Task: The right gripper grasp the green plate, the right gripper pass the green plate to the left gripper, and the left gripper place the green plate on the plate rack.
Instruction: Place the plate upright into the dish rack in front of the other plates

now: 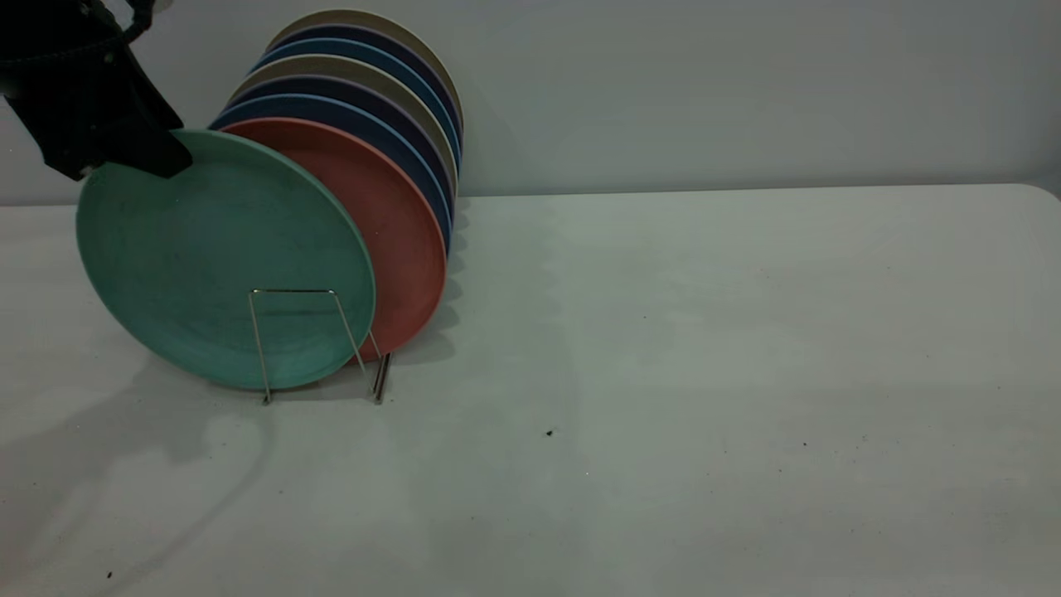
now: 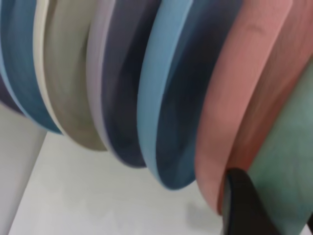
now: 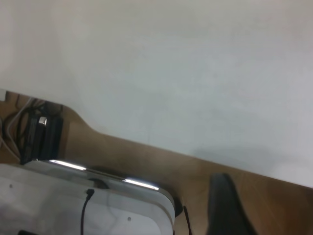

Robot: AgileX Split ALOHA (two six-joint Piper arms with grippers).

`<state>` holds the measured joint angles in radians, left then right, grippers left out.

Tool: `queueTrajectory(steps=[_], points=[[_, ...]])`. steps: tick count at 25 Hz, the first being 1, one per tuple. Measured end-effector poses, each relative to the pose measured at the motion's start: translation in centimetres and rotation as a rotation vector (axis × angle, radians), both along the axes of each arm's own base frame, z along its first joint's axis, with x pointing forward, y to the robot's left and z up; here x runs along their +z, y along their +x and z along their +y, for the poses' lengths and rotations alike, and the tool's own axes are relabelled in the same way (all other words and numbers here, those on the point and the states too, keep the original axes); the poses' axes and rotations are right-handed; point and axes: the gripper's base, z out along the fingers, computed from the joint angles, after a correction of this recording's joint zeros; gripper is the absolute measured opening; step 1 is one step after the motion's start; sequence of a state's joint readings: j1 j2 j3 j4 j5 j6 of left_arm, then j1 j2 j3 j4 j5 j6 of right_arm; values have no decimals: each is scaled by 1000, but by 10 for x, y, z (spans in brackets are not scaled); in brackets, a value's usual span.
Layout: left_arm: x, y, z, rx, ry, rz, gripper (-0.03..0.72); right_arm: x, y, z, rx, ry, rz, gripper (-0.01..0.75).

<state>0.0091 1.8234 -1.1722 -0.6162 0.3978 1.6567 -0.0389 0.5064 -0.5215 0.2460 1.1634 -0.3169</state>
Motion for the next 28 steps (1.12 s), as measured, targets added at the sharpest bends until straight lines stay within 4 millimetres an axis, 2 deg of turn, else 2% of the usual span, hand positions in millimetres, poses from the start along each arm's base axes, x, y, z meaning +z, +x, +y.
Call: queueTrajectory(steps=[5,8,19,26,28], points=[[1,0,-7,9,-41,4,463,0,0,0,1,-1,-1,445],[1,-1,-8,3,-50,16,489,0,0,0,1,-1,-1,445],[0,-5,-13,-19,-87,64,495,1,1,0,8,-8,-18,445],[2,-7,-42,-105,-106,30,495,1,1,0,14,-12,-19,445],[4,-6,-44,-110,-102,10,495,1,1,0,14,-12,-19,445]])
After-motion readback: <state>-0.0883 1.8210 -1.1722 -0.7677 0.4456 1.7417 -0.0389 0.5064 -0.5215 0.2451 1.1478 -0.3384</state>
